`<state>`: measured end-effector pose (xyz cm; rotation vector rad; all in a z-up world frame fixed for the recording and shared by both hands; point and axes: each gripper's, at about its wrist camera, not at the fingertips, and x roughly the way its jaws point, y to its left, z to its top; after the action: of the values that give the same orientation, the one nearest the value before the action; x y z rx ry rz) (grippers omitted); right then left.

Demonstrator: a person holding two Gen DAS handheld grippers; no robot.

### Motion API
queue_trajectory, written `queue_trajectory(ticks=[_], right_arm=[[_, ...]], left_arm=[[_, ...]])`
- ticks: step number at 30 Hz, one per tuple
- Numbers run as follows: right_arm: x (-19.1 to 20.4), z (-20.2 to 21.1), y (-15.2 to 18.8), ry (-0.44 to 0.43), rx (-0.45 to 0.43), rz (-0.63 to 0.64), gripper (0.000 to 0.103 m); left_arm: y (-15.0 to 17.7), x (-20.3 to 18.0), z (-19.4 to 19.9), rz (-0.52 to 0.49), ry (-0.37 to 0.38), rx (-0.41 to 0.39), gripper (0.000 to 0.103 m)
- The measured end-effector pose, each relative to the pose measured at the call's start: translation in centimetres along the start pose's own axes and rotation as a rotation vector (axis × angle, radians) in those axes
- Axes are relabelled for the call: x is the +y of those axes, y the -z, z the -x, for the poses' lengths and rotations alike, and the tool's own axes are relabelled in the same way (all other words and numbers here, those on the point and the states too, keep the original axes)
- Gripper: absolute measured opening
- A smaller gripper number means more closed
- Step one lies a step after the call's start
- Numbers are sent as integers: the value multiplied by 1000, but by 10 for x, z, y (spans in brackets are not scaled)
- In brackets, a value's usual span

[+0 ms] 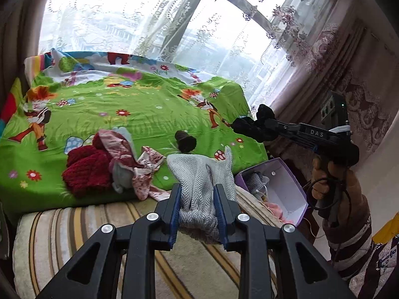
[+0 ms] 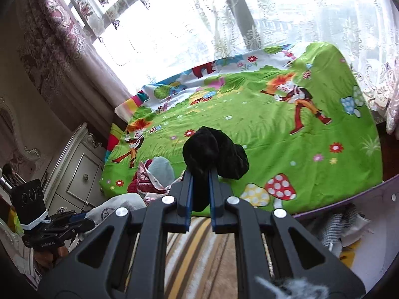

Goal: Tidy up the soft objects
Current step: 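Carry the grey bag into the box and open the left tool while the right tool carries the black sock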

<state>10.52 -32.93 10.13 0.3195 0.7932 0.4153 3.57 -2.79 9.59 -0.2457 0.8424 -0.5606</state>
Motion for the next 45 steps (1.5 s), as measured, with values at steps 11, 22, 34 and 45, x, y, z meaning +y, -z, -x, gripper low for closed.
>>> queue_trajectory(ticks=[11,22,34,45], right_arm=[[-97,76,45,140,-45,-160,14],[-170,96,103,193,-14,-305,14],[-198,83,140,145,43,-370,14],[-201,67,148,134,83,-357,14]], left_arm=[[-25,-85,-75,-182,106,106,27],[-31,-181,-193,-315,91,266,27],[10,-200,-309,-359,-123,566,27],[32,-191,-340,-347,-169,725,33]])
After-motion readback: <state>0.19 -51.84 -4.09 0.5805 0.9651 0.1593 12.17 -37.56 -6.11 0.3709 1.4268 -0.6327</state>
